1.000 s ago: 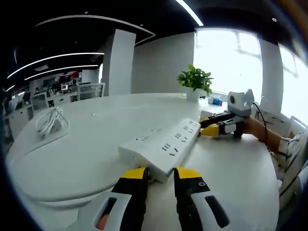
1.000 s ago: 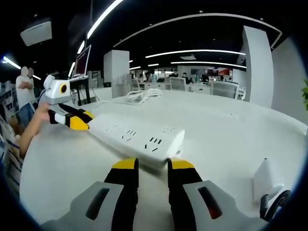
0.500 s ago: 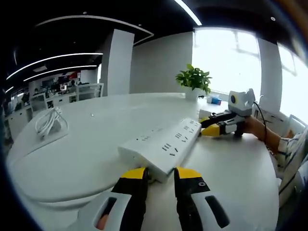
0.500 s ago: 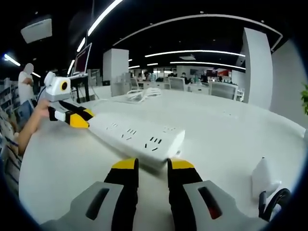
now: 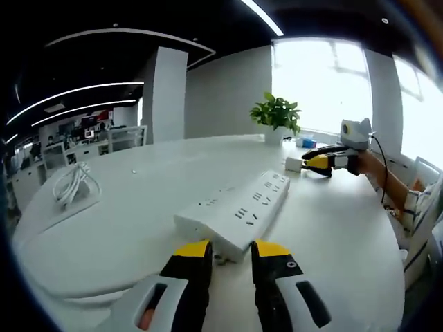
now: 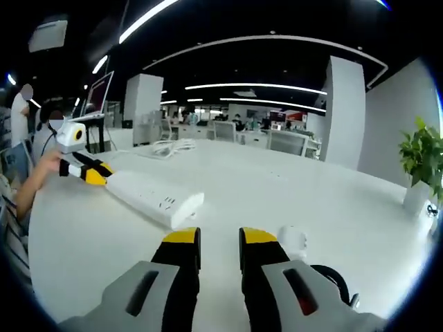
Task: Straighten the power strip on the desk, plug the charger into it
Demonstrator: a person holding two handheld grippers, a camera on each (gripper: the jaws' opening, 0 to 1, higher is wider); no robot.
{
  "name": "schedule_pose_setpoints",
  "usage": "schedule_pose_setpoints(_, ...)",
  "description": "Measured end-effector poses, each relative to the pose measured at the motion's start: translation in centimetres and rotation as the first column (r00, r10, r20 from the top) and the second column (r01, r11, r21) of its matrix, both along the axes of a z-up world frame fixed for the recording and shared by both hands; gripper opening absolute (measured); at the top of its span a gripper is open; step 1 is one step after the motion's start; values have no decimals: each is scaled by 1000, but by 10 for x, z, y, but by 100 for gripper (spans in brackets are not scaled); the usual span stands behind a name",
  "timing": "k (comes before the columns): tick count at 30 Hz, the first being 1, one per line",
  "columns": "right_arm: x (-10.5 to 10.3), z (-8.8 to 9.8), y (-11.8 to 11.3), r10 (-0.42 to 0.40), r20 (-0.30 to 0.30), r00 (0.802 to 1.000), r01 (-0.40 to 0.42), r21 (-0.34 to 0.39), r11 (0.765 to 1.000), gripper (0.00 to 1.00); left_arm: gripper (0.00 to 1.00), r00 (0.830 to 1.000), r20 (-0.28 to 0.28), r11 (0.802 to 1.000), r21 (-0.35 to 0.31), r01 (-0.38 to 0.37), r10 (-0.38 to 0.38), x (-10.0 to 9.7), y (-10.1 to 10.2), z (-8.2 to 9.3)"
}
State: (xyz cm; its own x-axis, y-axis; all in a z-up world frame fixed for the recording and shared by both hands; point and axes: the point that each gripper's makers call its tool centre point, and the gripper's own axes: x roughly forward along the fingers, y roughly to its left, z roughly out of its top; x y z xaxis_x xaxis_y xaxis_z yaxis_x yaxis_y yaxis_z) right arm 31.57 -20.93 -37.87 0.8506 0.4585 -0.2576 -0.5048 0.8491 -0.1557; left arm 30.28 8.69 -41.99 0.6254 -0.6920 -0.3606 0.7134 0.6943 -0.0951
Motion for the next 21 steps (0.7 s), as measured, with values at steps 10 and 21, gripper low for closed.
schedule_pose_setpoints(10,-26,-9,-55,-65,-46,997,57,-152,987,22,21,997,50,996,-76,-49,53,8,13,21)
schedule_pose_setpoints(21,-42,-23,-73,-47,-131,990,9,-274,962,22,22,997,67,997,-76,-33,38,4,10,23)
